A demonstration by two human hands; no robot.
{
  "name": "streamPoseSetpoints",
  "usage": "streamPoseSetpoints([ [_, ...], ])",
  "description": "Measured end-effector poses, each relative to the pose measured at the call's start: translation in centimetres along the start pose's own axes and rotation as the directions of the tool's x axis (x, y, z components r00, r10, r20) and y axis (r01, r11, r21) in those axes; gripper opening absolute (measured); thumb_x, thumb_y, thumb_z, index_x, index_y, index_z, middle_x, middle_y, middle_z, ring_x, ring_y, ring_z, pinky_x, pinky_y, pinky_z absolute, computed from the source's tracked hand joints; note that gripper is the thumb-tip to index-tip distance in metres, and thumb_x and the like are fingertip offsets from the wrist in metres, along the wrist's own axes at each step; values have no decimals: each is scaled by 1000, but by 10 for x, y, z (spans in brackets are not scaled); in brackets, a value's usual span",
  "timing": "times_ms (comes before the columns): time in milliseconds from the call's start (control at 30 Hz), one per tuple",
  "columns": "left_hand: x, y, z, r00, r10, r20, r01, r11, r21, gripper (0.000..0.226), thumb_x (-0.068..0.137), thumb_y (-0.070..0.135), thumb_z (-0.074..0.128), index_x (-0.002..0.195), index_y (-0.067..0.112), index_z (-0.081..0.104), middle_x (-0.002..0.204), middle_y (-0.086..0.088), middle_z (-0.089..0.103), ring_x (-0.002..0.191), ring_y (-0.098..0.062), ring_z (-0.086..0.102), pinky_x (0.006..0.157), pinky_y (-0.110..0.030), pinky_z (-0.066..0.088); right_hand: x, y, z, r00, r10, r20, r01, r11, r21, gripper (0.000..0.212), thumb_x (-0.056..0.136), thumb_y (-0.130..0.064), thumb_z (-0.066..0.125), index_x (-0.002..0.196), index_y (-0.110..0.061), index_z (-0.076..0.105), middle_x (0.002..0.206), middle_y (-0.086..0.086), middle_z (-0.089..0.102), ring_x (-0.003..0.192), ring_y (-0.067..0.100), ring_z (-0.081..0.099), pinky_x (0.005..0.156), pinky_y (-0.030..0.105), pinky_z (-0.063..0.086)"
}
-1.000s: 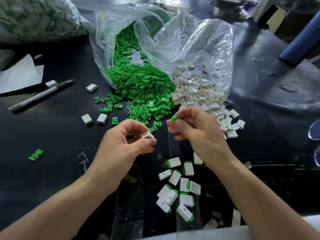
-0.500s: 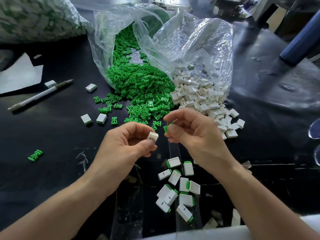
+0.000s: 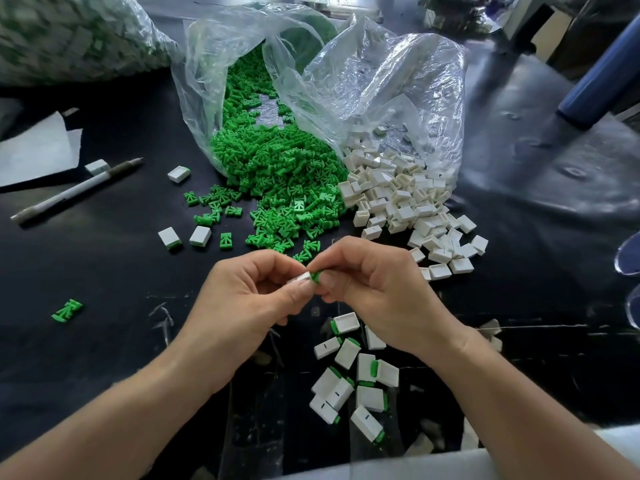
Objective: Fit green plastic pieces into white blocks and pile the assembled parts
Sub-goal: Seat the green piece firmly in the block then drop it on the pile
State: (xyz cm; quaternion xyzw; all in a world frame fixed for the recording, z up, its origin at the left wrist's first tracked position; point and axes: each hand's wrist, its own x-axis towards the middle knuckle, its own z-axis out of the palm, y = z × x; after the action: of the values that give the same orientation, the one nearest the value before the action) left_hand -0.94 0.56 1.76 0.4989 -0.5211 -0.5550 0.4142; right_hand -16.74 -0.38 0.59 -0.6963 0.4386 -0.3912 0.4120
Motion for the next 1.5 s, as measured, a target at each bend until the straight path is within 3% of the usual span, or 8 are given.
streamPoseSetpoints([
  [233, 1, -1, -2, 1000, 3, -8, -3, 999, -51, 15, 56, 25, 69, 66, 15, 72, 62, -3, 69, 55, -8, 62, 51, -16, 49, 0, 1, -2, 994, 101, 46, -99, 994, -35, 15, 90, -12, 56, 80, -22, 61, 69, 1, 64, 64, 16, 63, 64, 28, 55],
  [400, 1, -1, -3, 1000, 4, 9, -4, 1000, -13, 13, 61, 23, 67, 70, 14, 71, 65, -5, 71, 59, -12, 66, 52, -17, 51, -1, -1, -4, 996, 40, 85, -21, 975, -222, 23, 90, -25, 46, 77, -11, 58, 66, 3, 61, 63, 22, 58, 63, 46, 48],
  [567, -1, -1, -3, 997, 23, 78, -29, 996, 80, 2, 71, 8, 70, 72, 7, 69, 62, -9, 69, 53, -12, 65, 49, -18, 50, -2, -4, -5, 990, -6, 139, 60, 922, -383, 23, 87, -24, 43, 76, -10, 57, 62, -4, 53, 59, 15, 49, 57, 29, 40],
  [867, -2, -5, -4, 985, 58, 164, -102, 956, 276, 8, 74, 3, 71, 71, 11, 70, 61, -7, 67, 52, -10, 65, 48, -17, 50, -6, -7, -8, 947, -92, 308, 265, 765, -588, 16, 84, -8, 46, 73, -2, 55, 64, -4, 41, 57, 18, 38, 51, 35, 36],
  [1000, -1, 0, -4, 991, 71, 115, -77, 996, 44, 16, 59, 22, 71, 70, 10, 69, 62, -12, 69, 52, -15, 65, 46, -19, 50, -5, -4, -5, 986, -95, 139, 141, 917, -372, 24, 87, -18, 47, 74, -2, 57, 61, 4, 51, 55, 20, 48, 52, 37, 41],
  [1133, 2, 0, -3, 996, 51, 79, -41, 991, -126, 25, 53, 29, 71, 71, 12, 72, 70, -10, 71, 59, -14, 66, 49, -18, 50, -2, -7, -2, 995, 97, 37, -97, 995, 10, 41, 85, -50, 45, 68, -15, 59, 55, -8, 56, 52, 3, 51, 49, 21, 42],
  [1333, 1, 0, -2, 993, 80, 81, -63, 978, -198, 27, 49, 29, 71, 72, 15, 74, 92, 0, 74, 86, -9, 69, 69, -16, 52, 2, -9, 3, 878, 325, 350, -459, 780, 426, 60, 75, -61, 31, 89, -11, 61, 75, 5, 65, 64, 13, 60, 57, 21, 46],
  [1500, -1, 2, -2, 991, 76, 114, -46, 968, -246, 24, 53, 24, 69, 71, 8, 71, 84, -3, 73, 60, -21, 62, 53, -23, 54, 2, -15, 6, 806, 254, 535, -558, 629, 542, 66, 74, -64, 34, 90, -5, 58, 73, 5, 64, 63, 12, 59, 56, 18, 46],
])
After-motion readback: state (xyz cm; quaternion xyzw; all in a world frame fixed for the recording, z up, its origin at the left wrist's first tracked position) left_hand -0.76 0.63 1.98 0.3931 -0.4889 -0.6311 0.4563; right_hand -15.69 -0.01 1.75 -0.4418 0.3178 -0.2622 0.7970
